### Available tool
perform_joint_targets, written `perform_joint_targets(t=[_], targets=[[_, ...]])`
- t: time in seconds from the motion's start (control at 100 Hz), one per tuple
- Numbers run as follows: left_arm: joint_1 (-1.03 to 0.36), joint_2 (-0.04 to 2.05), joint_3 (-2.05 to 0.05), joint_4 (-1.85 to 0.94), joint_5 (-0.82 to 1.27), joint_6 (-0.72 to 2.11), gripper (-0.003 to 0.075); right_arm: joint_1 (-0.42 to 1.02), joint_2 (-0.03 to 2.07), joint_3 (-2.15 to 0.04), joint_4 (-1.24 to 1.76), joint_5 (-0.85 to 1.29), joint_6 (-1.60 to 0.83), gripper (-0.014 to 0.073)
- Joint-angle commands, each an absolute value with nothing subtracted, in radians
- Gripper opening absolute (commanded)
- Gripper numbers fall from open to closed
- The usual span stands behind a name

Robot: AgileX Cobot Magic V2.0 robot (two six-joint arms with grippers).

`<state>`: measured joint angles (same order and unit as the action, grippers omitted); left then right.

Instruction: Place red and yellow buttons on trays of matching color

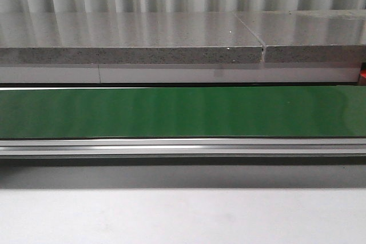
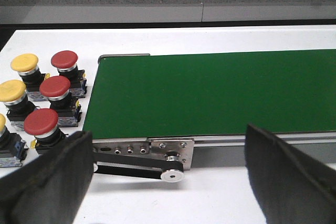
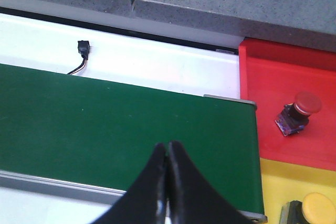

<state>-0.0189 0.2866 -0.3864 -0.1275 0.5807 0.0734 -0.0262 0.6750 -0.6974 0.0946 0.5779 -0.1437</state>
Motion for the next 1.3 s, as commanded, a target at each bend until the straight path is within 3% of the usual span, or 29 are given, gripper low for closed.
perform_joint_targets(t=[0.0,0.22,0.39,0.9,1.29], targets=[[-0.027,0.295,-0.416,-0.142,0.495,0.066,0.0586,-0.023,0.672,-0.722,0.090,0.501,-0.155,-0.0068],[0.012,0.308,-0.500,-0.045,0.487,-0.139,0.0575,-0.023,0.672,-0.722,0.090,0.501,-0.155,-0.0068],[0.080,0.415,-0.622,0.143,0.612,-0.375,0.0575,-0.023,0.672,-0.722,0.090,0.501,-0.155,-0.0068],[0.195,1.020,-0.838,0.147,0.713,-0.378,0.0575,-0.023,0.672,-0.722,0.090,0.503,-0.155,-0.0068],[0.260,1.273,-0.975,0.135,0.715,-0.373,0.0575,-0.023,0.672,-0.722,0.090,0.504,-0.155,-0.0068]])
